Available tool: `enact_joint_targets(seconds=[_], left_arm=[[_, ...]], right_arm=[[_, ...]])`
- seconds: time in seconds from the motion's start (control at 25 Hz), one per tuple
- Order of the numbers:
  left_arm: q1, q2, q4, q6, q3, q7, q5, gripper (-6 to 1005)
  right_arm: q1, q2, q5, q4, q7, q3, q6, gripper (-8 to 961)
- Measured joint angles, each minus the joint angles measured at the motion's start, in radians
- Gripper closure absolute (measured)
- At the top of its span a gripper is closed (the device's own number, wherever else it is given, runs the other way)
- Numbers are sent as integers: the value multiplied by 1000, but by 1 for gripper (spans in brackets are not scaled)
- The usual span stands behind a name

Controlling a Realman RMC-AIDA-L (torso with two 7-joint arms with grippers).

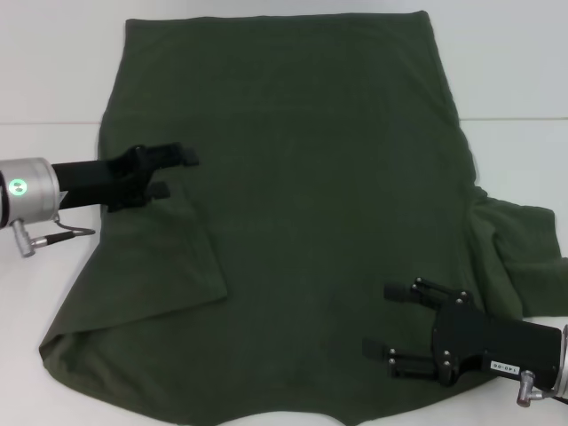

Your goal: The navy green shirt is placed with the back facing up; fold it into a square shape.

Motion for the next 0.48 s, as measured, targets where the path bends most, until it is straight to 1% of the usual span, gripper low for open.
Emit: enact_joint_targets(seconds=[0.12,0.16,0.28,0.36,0.48], left_arm=[[39,4,13,47,-8,112,-42,147],[59,4,24,78,-12,182,-69,147],[118,-6,65,183,-25,403,-144,147],[172,-27,108,279,-47,618,-199,146],[258,-66,180,383,-57,945,-238,146]], right_arm=[[1,0,0,0,0,2,0,30],[1,0,0,0,0,3,0,31],[1,-2,0,-6,0,7,0,31],[0,-5,0,-12,0,12,1,31],[-4,-7,0,-39,18,27,6,31]])
